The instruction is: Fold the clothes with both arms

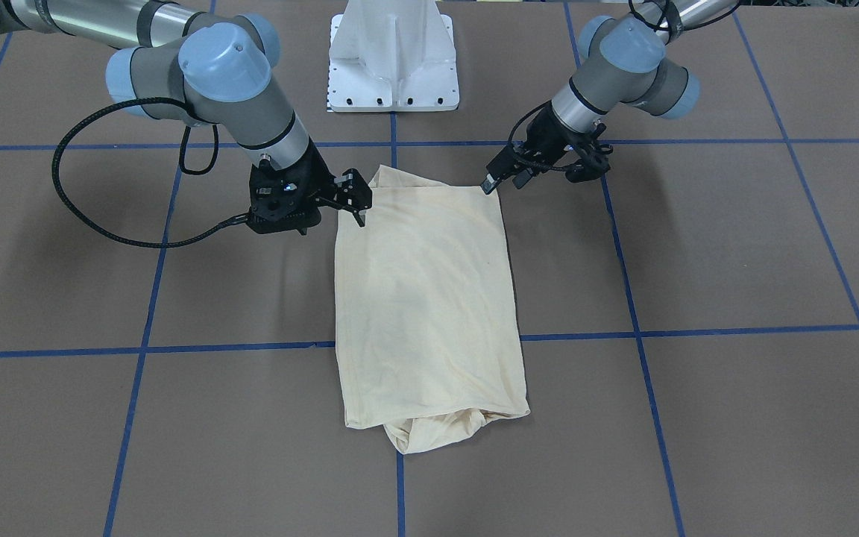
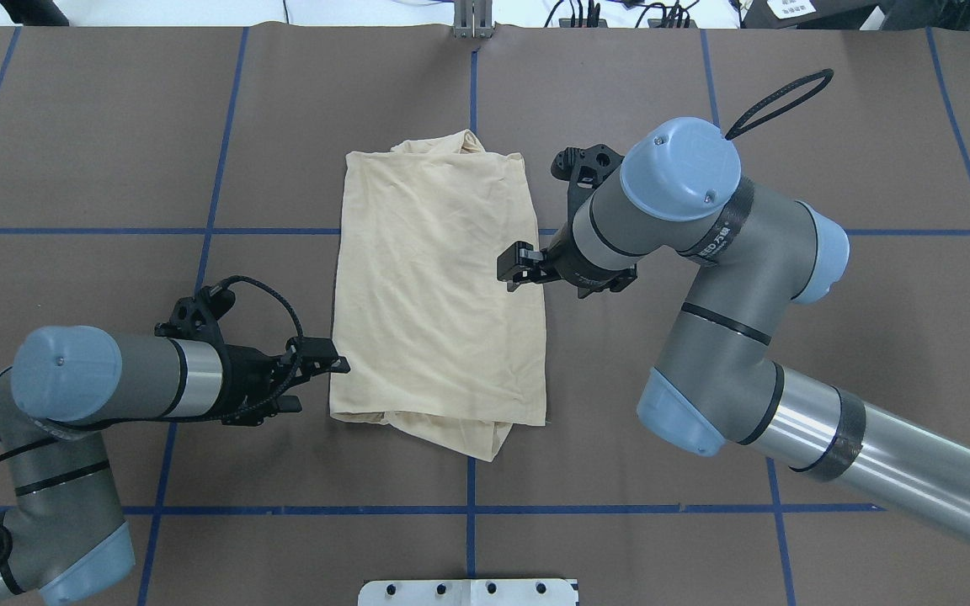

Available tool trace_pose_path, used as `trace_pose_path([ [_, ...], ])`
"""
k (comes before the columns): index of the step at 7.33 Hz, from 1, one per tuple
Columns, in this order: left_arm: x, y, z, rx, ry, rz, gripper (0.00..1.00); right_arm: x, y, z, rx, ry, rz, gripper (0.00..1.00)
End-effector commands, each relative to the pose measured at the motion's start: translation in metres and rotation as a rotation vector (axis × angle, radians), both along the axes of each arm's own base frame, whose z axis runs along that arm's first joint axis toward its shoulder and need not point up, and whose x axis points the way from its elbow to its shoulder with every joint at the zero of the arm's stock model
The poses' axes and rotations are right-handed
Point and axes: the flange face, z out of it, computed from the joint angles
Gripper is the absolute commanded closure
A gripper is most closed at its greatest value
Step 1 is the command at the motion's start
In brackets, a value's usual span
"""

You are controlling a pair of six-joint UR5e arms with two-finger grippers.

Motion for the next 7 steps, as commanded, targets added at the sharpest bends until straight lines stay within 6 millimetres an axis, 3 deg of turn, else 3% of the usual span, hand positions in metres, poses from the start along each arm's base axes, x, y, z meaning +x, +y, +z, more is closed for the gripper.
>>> trace_pose_path([
  [1,0.017,0.005,-0.006,-0.016,-0.032,0.017,0.09,0.0,0.002,-0.001,0.0,-0.003,0.0,0.0],
  [2,0.029,0.001,-0.023,-0.024,-0.055,0.019,0.11,0.0,0.002,-0.001,0.0,-0.003,0.0,0.0],
  [3,0.031,0.001,-0.025,-0.026,-0.059,0.022,0.13,0.0,0.002,-0.001,0.0,-0.002,-0.001,0.0],
  [7,0.034,0.0,-0.007,-0.037,-0.092,0.023,0.13,-0.001,0.001,0.0,-0.002,0.0,-0.001,0.0],
])
